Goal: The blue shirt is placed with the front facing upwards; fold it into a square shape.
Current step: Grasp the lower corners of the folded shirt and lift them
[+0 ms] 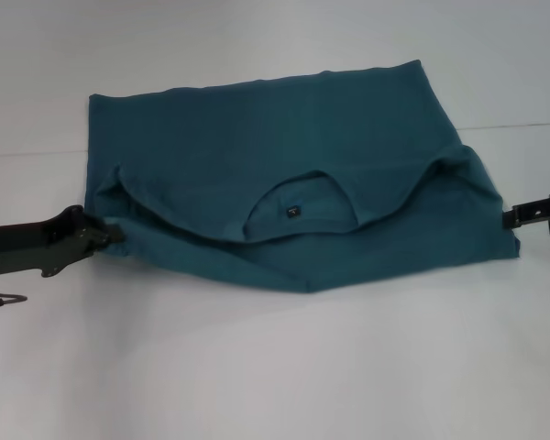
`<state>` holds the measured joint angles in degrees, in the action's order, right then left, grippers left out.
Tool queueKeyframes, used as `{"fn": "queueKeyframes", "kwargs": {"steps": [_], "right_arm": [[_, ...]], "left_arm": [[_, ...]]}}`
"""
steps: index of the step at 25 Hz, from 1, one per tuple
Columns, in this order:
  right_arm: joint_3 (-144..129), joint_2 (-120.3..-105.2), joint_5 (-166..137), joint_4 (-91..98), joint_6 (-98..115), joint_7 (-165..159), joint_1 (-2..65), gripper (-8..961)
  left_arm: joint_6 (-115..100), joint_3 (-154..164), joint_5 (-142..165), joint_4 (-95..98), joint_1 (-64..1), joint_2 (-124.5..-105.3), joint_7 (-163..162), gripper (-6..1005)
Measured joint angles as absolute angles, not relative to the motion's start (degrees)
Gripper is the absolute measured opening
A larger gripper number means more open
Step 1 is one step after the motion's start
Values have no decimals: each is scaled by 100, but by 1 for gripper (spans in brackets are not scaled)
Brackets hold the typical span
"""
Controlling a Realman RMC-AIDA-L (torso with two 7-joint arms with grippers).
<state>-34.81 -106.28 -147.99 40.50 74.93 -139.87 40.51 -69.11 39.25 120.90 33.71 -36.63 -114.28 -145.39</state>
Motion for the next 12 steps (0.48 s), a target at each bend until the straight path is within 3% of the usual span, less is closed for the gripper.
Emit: {"fn": "queueKeyframes", "kwargs": {"steps": [12], "right_arm": [[-3771, -10866, -14774, 3634, 6695, -13941, 4140, 908]], "left_arm": [[-6905, 3935, 12048, 3385, -3680, -11474, -14537, 20]]}}
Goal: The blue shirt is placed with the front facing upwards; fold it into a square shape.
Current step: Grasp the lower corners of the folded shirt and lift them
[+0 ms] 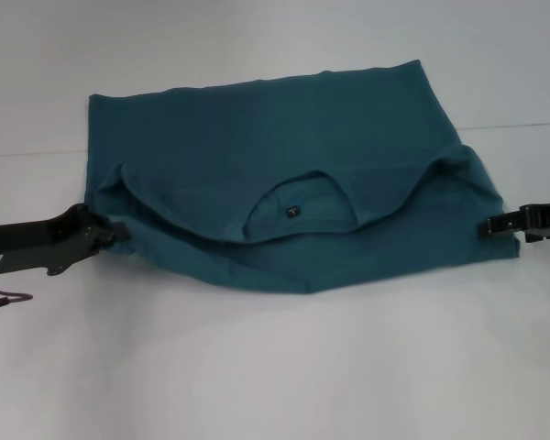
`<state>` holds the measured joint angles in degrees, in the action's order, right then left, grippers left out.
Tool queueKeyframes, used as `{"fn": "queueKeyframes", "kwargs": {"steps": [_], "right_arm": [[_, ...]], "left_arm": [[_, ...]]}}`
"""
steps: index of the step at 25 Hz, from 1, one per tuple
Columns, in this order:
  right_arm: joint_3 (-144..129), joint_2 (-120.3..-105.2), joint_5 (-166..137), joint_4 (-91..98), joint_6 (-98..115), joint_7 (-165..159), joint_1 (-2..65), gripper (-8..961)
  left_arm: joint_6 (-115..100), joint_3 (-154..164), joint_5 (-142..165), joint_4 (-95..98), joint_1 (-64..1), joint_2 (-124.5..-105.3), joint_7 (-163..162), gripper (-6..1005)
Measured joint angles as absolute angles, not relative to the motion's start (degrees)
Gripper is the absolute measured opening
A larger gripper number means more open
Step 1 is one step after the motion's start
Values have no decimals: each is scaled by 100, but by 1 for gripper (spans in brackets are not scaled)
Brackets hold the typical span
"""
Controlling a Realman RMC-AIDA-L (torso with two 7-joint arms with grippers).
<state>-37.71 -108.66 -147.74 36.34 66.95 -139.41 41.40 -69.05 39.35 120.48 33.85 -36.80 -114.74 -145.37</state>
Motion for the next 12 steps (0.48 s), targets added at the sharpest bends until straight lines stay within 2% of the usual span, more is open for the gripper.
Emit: {"fn": "queueKeyframes", "kwargs": {"steps": [4, 9, 12], "right_arm": [[-3827, -10958, -14796, 3621, 6570, -13918, 4173, 907], [-3964, -10966, -14802, 3440, 6381, -13966, 4233, 905], [-3957, -10955, -14798, 3427, 6383, -13977, 4241, 720]], "left_arm": [[-6920, 3930, 12049, 3385, -3682, -11478, -14537, 21], [-6944, 3920, 12048, 3391, -3684, -11479, -14537, 21], [-6943, 3920, 12043, 3406, -3690, -11480, -14537, 21]]}}
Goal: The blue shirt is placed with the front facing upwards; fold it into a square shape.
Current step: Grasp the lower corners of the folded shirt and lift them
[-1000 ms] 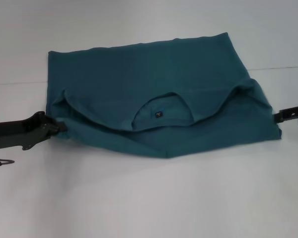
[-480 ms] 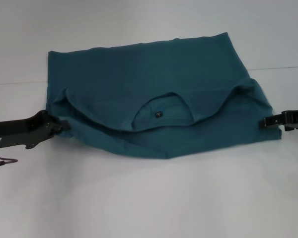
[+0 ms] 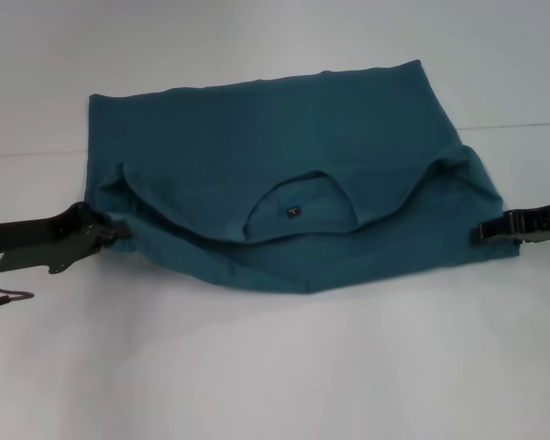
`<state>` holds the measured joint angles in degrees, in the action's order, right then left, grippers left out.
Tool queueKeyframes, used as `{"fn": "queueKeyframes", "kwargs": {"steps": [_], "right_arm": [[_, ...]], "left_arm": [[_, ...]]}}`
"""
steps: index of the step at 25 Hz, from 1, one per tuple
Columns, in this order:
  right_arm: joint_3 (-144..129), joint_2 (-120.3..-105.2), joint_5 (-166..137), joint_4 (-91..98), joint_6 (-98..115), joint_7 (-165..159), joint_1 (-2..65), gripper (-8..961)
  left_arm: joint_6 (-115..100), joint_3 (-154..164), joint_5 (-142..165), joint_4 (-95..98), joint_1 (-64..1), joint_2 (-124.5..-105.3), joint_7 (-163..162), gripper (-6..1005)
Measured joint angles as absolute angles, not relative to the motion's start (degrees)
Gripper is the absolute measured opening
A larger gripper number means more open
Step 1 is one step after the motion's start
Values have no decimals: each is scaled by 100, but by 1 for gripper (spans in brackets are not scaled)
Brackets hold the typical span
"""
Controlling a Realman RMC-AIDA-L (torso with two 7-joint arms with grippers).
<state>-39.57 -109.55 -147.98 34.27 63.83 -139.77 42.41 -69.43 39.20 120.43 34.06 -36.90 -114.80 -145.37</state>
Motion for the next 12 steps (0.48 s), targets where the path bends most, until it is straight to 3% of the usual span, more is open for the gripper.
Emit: {"fn": "queueKeyframes", "kwargs": {"steps": [12], "right_arm": [[-3937, -10909, -14777, 3474, 6562, -13988, 4245, 429]], "left_arm": [[-6954, 3975, 12066, 3428, -3692, -11475, -14554, 21]]}}
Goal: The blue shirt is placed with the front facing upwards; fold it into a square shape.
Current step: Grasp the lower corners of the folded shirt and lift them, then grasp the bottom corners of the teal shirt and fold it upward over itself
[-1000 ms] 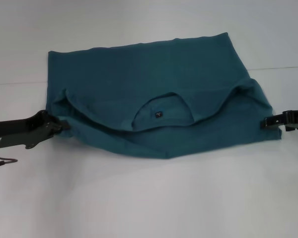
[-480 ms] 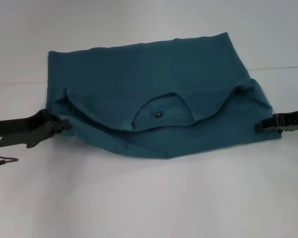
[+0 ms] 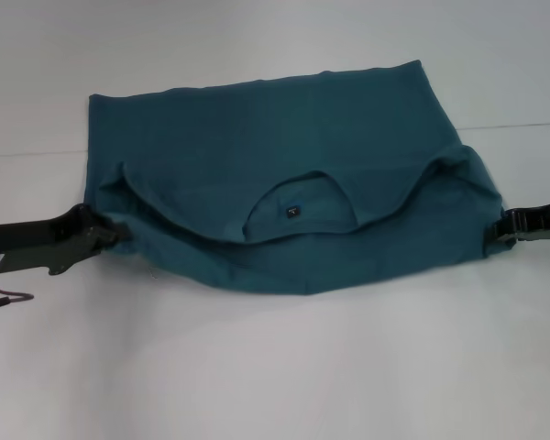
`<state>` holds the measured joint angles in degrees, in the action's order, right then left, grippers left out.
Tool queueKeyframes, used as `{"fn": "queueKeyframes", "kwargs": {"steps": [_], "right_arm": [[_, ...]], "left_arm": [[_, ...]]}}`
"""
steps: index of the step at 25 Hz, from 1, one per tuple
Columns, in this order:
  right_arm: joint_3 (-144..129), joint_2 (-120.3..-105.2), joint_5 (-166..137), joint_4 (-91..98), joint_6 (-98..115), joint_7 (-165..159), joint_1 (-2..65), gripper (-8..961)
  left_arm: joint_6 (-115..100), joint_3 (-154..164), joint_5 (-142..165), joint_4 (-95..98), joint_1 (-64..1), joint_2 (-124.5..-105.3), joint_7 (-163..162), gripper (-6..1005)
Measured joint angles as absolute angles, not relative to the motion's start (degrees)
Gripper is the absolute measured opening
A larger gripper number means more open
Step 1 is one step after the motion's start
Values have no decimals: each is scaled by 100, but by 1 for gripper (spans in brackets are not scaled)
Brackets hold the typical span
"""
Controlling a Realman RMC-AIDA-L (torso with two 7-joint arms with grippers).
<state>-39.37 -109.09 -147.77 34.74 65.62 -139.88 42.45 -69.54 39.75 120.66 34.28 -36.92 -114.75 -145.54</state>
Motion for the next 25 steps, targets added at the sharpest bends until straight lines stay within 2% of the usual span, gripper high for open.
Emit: {"fn": "queueKeyframes", "kwargs": {"steps": [4, 9, 15, 22, 25], "right_arm": [[-3929, -10872, -14774, 3484, 6660, -14013, 4246, 236], [-3927, -10817, -14775, 3539, 6973, -14057, 4239, 45], [-3996, -10853, -14811, 4182, 8237, -14298, 4083, 37], [-4004, -11170, -14818, 5309, 10096, -14516, 3699, 39], [-3988, -11241, -14818, 5444, 10733, -14500, 3547, 38]], "left_arm": [[-7061, 4122, 12116, 3428, -3691, -11417, -14590, 20], [-7406, 4158, 12364, 3491, -3720, -11322, -14598, 20], [-8349, 4102, 12835, 4082, -3543, -11301, -14787, 21], [-9720, 4101, 13078, 5071, -2904, -11387, -15083, 21], [-10260, 4084, 13235, 5297, -2626, -11397, -15101, 21]]}}
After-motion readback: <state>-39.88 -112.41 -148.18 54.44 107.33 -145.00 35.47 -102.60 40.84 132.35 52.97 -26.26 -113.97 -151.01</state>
